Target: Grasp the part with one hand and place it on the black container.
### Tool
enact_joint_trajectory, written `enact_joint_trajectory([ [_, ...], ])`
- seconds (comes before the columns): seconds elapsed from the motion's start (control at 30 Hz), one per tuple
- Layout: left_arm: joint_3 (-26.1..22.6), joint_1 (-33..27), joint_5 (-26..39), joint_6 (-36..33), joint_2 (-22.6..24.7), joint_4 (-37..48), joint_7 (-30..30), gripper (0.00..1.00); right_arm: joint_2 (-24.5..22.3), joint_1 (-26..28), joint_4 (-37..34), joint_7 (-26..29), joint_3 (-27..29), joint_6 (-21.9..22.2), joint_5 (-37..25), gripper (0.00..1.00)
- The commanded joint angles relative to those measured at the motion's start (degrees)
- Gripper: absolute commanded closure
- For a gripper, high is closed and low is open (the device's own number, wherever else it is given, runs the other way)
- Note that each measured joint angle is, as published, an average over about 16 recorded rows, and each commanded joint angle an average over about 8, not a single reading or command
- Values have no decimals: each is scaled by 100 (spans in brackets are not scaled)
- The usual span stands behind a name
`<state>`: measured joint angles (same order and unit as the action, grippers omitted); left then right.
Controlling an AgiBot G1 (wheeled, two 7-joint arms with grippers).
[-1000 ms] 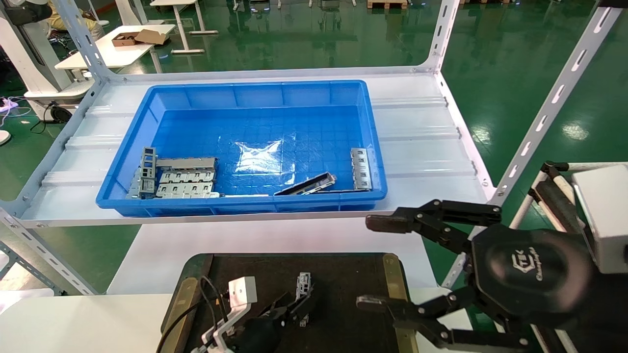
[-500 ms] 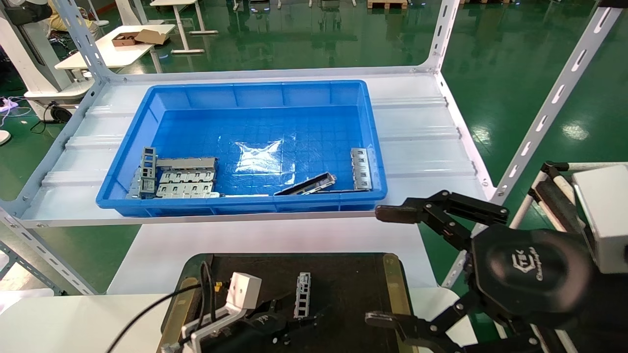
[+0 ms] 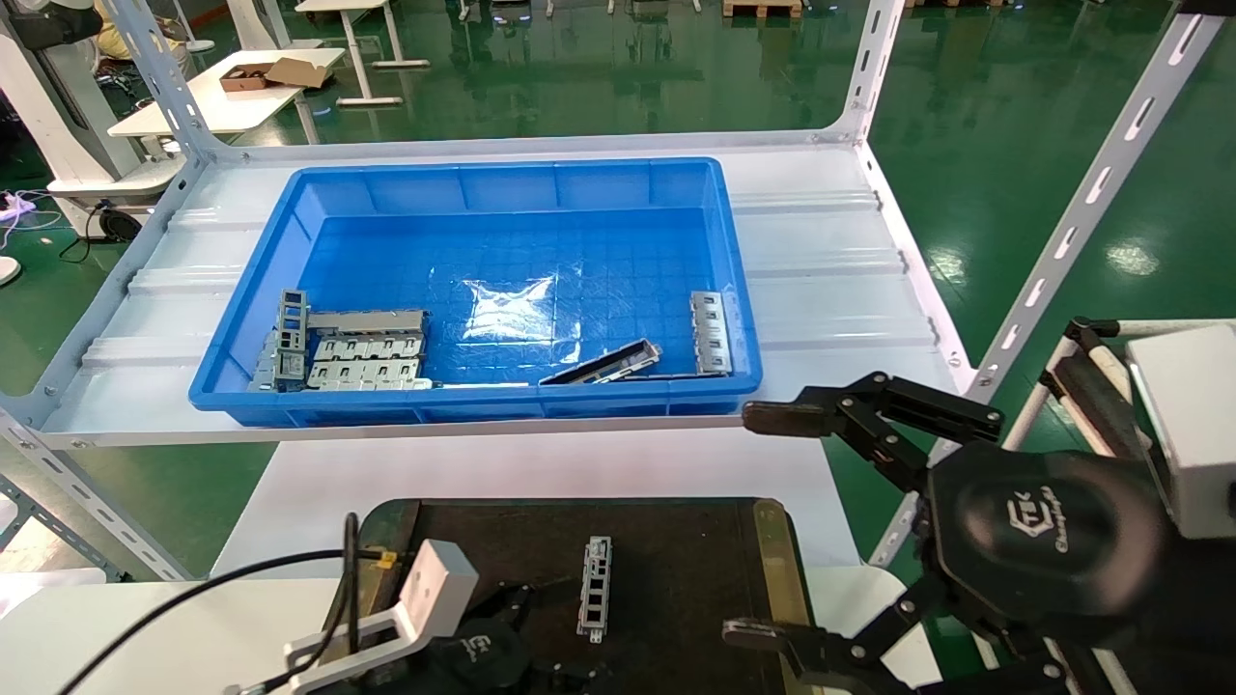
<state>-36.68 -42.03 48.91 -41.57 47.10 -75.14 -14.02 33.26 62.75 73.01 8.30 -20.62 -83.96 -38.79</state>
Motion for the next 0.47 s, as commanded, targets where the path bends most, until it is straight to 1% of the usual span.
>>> enact_joint_trajectory([
  [0.03, 101, -13, -65, -269, -69, 50, 242, 0, 0, 0, 0, 0, 0, 0, 0, 0],
  [0.23, 273, -127, -235, -840, -244, 64, 594, 0, 0, 0, 0, 0, -1, 0, 0, 0],
  [0.47, 373, -191, -401, -1132, -361, -14, 648, 0, 0, 0, 0, -1, -1, 0, 1, 0],
])
